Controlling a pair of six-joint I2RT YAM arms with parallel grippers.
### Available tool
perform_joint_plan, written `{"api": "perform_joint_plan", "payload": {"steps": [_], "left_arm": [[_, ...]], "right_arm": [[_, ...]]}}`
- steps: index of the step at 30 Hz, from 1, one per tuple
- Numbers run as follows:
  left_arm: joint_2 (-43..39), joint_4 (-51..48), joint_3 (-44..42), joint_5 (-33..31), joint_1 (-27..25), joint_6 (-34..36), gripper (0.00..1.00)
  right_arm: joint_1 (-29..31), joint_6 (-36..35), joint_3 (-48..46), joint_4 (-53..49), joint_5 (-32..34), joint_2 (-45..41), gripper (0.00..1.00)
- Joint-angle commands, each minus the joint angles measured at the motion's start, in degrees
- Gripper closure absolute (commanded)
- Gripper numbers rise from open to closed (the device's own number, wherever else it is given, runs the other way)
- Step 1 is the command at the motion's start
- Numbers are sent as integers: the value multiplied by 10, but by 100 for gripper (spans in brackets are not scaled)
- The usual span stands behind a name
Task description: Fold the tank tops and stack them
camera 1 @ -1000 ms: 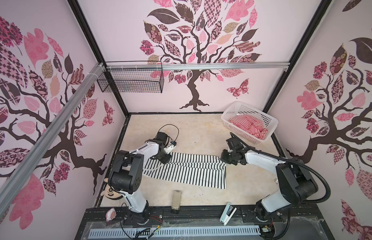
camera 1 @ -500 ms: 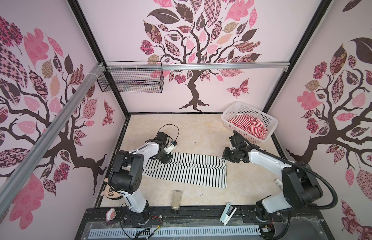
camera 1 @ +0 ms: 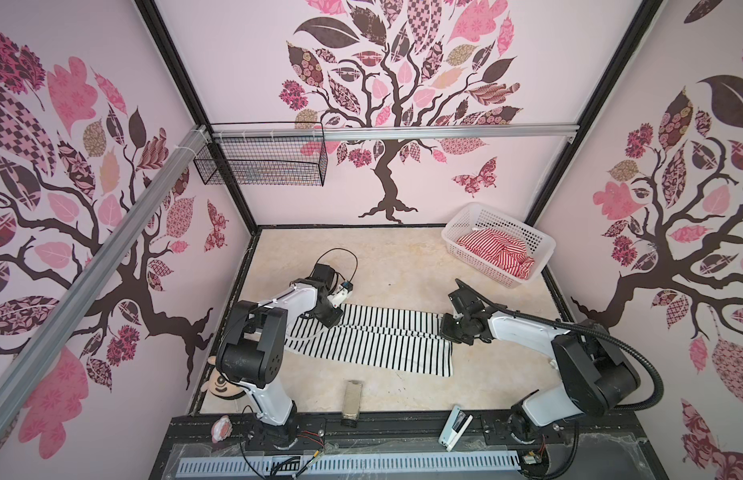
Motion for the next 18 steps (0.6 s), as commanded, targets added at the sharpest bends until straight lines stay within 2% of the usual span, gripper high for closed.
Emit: {"api": "perform_joint_plan", "payload": {"steps": [1,8,18], "left_arm": [[6,-15,-23,-17,5,-2,61],[1,-18,-23,-14,4,-5,61],[3,-20,-19,-8,5,-8,61]], "right_arm": [[-7,-4,-8,-47,53,20,92],[-6,-11,39,-74,76,-50,78],[-12,-35,143,-77,81,60,68]]}}
